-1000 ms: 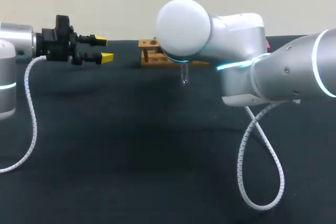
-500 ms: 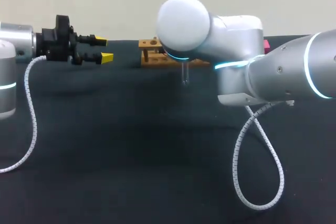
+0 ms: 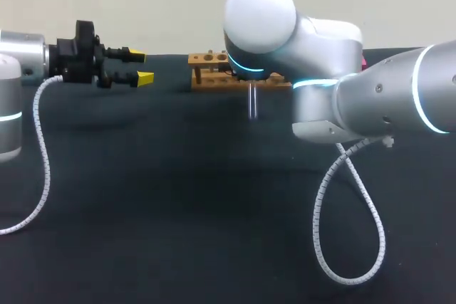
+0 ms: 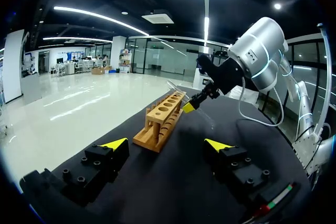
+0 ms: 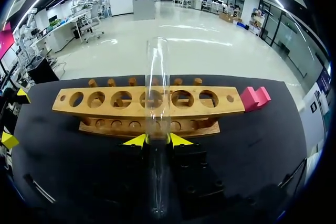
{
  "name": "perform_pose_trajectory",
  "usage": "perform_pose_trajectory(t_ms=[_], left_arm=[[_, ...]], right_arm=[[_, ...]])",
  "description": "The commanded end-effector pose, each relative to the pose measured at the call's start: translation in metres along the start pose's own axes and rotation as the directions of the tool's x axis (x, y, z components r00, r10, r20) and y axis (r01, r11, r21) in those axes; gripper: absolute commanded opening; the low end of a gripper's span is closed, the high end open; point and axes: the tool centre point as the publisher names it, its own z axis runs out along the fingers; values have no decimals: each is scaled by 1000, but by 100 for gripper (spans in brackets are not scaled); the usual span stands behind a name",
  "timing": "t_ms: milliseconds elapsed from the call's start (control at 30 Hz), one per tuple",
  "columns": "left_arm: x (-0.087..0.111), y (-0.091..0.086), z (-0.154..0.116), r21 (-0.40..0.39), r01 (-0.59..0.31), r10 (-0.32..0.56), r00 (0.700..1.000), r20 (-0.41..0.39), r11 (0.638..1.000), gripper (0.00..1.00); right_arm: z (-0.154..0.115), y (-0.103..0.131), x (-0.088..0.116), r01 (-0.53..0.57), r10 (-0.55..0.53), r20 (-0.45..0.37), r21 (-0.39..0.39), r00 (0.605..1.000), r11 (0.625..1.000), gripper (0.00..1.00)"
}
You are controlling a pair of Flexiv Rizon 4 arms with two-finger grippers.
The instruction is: Grasp the test tube, adjust it, and insert it.
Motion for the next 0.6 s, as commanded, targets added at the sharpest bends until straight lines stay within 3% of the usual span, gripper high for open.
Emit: perform_pose_trajectory(t_ms=[33, 600], left_arm=[[1, -1, -1, -2, -3, 3, 1000, 4, 1000, 100], [1, -1, -1, -2, -3, 3, 1000, 4, 1000, 100]], right_arm=[[5, 1, 0, -2, 2, -12, -5, 1000, 1000, 0], [8, -2, 8, -15, 14, -47, -10, 999, 1000, 0]])
